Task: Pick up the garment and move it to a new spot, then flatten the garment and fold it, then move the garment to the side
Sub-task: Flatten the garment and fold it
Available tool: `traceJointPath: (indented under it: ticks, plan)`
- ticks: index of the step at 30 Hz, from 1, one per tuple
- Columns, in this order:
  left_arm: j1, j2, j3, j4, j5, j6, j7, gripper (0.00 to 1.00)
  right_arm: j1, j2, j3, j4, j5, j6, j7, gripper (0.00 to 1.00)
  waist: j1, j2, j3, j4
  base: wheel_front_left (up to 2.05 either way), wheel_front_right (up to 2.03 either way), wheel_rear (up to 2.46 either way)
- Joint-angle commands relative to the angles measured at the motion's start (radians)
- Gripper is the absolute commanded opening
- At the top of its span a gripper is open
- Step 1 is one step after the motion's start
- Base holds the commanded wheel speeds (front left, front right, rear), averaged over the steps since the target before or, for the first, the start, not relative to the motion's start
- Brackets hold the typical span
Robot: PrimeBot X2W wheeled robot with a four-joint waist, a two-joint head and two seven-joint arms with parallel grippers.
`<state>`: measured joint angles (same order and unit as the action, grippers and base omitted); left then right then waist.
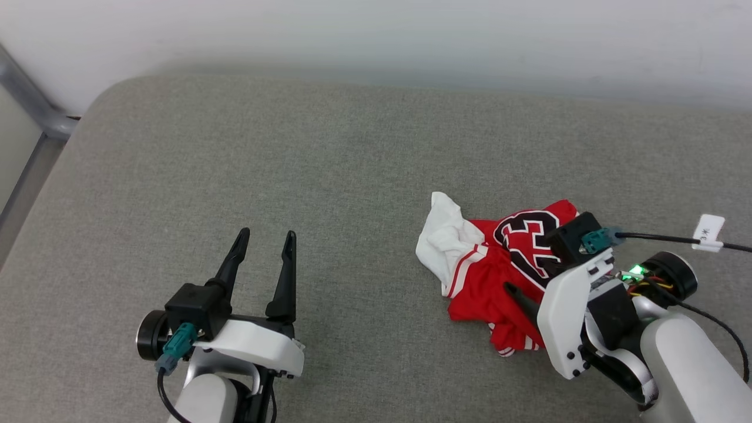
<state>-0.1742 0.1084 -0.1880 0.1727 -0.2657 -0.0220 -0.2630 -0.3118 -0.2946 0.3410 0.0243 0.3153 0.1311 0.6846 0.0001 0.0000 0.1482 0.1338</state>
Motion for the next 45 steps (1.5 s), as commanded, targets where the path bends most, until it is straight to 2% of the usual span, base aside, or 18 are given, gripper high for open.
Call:
traceJointPath:
  ticks: [1,2,3,4,5,7,12,17,24,26,29,31,32,35,36,40,45]
  plan:
    - [-0.012,-0.006,0.003,-0.003,0.008,-0.003,-0.003,1.00,-0.022,-0.014,0.013,0.008,0.004,-0.001,0.008,1.00,-0.0001,0.0000,0.026,0.017,0.00,0.00,0.00]
    - [-0.023,-0.015,0.011,0.001,0.012,-0.011,-0.003,1.00,-0.060,-0.051,0.066,0.047,0.027,-0.001,0.053,1.00,-0.0001,0.0000,0.049,0.025,0.00,0.00,0.00]
    - [-0.027,-0.018,0.013,0.002,0.014,-0.012,-0.003,1.00,-0.069,-0.054,0.076,0.057,0.039,-0.001,0.060,1.00,-0.0001,0.0000,0.053,0.026,0.00,0.00,0.00]
    - [-0.030,-0.021,0.016,0.003,0.016,-0.014,-0.003,1.00,-0.078,-0.058,0.082,0.067,0.047,-0.001,0.064,0.94,-0.0001,0.0000,0.057,0.027,0.00,0.00,0.00]
    - [-0.031,-0.024,0.019,0.005,0.018,-0.018,-0.003,1.00,-0.084,-0.066,0.086,0.075,0.048,-0.001,0.065,0.45,-0.0001,0.0000,0.059,0.027,0.00,0.00,0.00]
    - [-0.032,-0.030,0.024,0.007,0.022,-0.020,-0.003,1.00,-0.095,-0.068,0.079,0.084,0.060,-0.001,0.052,0.00,-0.0001,0.0000,0.062,0.025,0.00,0.00,0.00]
    - [-0.027,-0.038,0.044,0.016,0.032,-0.030,-0.003,1.00,-0.108,-0.051,0.017,0.083,0.062,-0.001,-0.016,0.00,-0.0001,0.0000,0.053,0.005,0.00,0.00,0.00]
    - [-0.021,-0.042,0.056,0.025,0.044,-0.038,-0.003,1.00,-0.033,0.015,-0.191,0.110,0.061,-0.001,-0.098,0.00,-0.0001,0.0000,0.030,-0.026,0.00,0.00,0.00]
    - [-0.009,-0.045,0.066,0.038,0.053,-0.047,-0.003,1.00,0.132,0.155,-0.487,0.180,0.070,-0.001,-0.175,0.00,-0.0001,0.0000,0.011,-0.049,0.00,0.00,0.00]
    - [-0.005,-0.045,0.066,0.043,0.054,-0.050,-0.003,1.00,0.183,0.187,-0.538,0.207,0.071,-0.001,-0.192,0.00,-0.0001,0.0000,0.006,-0.051,0.00,0.00,0.00]
    - [0.000,-0.047,0.068,0.051,0.054,-0.055,-0.003,1.00,0.248,0.222,-0.561,0.249,0.082,-0.001,-0.209,0.01,-0.0001,0.0000,0.000,-0.054,0.00,0.00,0.00]
    - [0.002,-0.047,0.071,0.056,0.055,-0.056,-0.003,1.00,0.279,0.234,-0.563,0.270,0.087,-0.001,-0.236,0.49,-0.0001,0.0000,-0.004,-0.056,0.00,0.00,0.00]
    - [0.004,-0.048,0.072,0.058,0.056,-0.055,-0.003,1.00,0.286,0.237,-0.562,0.274,0.095,-0.001,-0.255,1.00,-0.0001,0.0000,-0.007,-0.057,0.00,0.00,0.00]
    - [0.016,-0.048,0.076,0.066,0.057,-0.057,-0.003,1.00,0.294,0.242,-0.554,0.268,0.098,-0.001,-0.338,1.00,-0.0001,0.0000,-0.022,-0.061,0.00,0.00,0.00]
    - [0.023,-0.049,0.076,0.070,0.060,-0.058,-0.003,1.00,0.297,0.242,-0.558,0.252,0.089,-0.001,-0.404,1.00,-0.0001,0.0000,-0.032,-0.063,0.00,0.00,0.00]
    - [0.040,-0.049,0.076,0.074,0.060,-0.058,-0.003,1.00,0.308,0.244,-0.557,0.208,0.057,-0.001,-0.538,1.00,-0.0001,0.0000,-0.057,-0.067,0.00,0.00,0.00]
    - [0.065,-0.050,0.079,0.076,0.059,-0.055,-0.003,1.00,0.330,0.245,-0.563,0.150,0.026,-0.001,-0.669,1.00,-0.0001,0.0000,-0.091,-0.075,0.00,0.00,0.00]
